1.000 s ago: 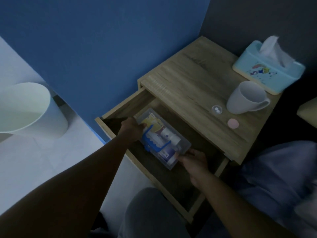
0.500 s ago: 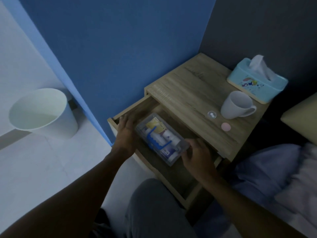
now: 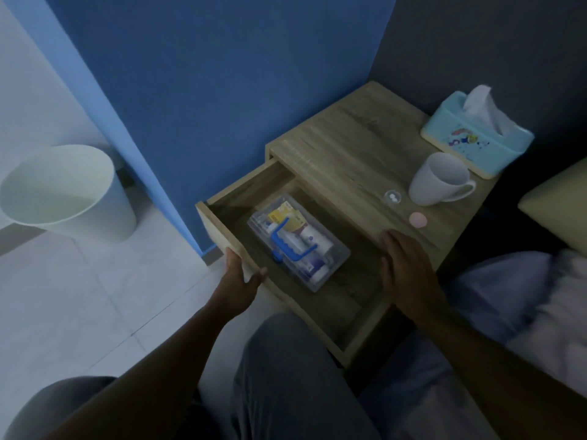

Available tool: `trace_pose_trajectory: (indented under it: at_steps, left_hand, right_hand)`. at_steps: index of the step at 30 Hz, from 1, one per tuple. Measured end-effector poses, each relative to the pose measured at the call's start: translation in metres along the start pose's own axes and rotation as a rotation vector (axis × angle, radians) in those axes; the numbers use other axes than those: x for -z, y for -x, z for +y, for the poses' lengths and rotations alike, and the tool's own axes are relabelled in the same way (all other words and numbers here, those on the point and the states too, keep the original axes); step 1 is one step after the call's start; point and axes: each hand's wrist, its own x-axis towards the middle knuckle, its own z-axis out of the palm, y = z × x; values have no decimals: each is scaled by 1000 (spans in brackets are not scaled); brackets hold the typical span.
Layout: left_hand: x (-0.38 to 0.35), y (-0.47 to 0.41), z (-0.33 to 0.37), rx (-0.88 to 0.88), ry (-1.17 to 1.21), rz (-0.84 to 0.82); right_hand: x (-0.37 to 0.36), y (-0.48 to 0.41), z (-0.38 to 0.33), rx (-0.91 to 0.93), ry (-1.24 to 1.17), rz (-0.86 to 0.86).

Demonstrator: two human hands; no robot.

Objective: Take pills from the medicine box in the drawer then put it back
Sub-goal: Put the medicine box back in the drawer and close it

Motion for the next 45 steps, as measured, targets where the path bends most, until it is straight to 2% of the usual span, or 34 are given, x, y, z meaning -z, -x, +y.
trace_pose_trajectory:
  at_steps: [6, 14, 19, 27, 38, 43, 45]
  left_hand:
    - [-12, -16, 13, 37, 32, -25]
    - [-33, -47, 36, 82, 109, -68]
    - [-52, -64, 50, 65, 187, -85]
    - [-89, -100, 73, 47, 273, -65]
    - [-120, -135, 94, 51, 273, -21]
    - [-121, -138, 100, 68, 266, -66]
    - [-114, -140, 105, 108, 194, -103]
  right_hand:
    - [-11, 3, 34, 122, -44, -32]
    - [-13, 4, 34, 159, -46, -10]
    - [-14, 1, 32, 91, -155, -28]
    - [-18, 0, 30, 35, -258, 31]
    - [-22, -2, 32, 70, -220, 56]
    - [-20, -2, 32, 76, -208, 49]
    - [-20, -2, 31, 76, -205, 53]
